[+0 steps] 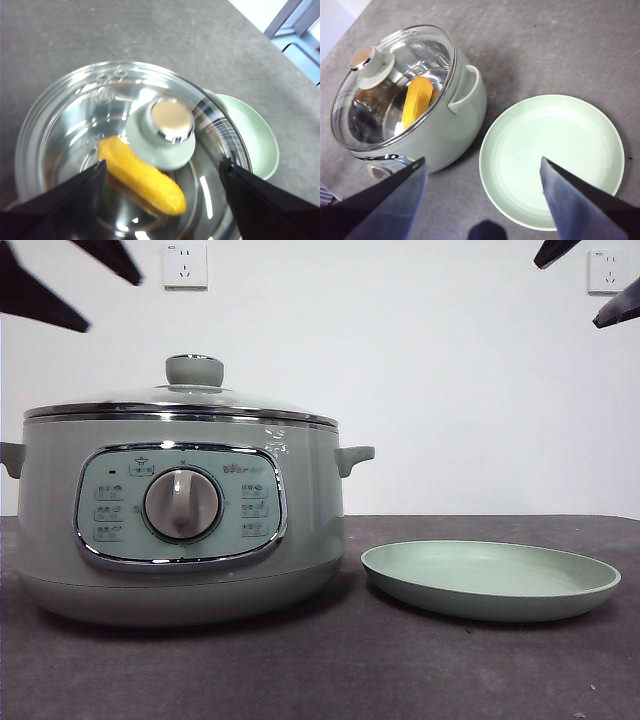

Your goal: Take the corn out from the steamer,put the corn on the plate,close the lid

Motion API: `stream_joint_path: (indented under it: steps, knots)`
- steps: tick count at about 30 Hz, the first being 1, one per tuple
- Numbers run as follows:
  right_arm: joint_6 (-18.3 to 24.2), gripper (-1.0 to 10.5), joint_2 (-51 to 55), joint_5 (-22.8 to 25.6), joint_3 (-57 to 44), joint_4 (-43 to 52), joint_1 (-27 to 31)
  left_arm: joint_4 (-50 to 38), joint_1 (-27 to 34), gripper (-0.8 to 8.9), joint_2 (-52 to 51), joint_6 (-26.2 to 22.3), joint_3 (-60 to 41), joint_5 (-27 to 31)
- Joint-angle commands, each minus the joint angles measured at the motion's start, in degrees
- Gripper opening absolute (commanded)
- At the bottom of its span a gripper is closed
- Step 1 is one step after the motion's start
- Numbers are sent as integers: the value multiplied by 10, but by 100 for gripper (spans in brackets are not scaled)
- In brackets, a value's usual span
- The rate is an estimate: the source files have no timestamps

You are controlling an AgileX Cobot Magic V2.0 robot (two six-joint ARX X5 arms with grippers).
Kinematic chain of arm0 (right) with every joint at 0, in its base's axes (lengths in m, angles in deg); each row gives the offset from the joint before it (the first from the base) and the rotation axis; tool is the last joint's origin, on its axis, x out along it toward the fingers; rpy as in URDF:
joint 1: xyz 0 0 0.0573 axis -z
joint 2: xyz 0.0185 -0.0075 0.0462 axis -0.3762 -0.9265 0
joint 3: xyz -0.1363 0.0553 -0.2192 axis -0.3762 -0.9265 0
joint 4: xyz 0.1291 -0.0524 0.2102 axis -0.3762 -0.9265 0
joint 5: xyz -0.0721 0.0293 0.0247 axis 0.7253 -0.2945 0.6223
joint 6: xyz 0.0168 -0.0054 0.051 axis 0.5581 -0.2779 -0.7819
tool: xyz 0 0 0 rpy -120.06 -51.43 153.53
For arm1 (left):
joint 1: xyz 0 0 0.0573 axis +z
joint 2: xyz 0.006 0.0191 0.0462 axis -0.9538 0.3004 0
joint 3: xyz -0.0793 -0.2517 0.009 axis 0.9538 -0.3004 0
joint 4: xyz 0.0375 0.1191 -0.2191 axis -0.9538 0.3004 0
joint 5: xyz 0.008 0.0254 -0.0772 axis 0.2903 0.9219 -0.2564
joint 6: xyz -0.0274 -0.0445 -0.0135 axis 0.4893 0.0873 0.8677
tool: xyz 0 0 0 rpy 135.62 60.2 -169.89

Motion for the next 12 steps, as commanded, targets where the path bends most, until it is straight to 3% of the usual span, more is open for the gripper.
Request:
stream_joint_path:
  steps: [1, 5, 12]
  knots:
    - [-4, 379, -1, 1, 2, 5, -1, -4, -40, 380, 37, -14, 33, 53]
    - [-5, 379, -1, 1, 2, 5, 0, 2, -84, 377, 91, -30, 76, 117]
    - [-5, 379, -1, 1, 2, 5, 0, 4, -123, 377, 164, -44, 106, 158]
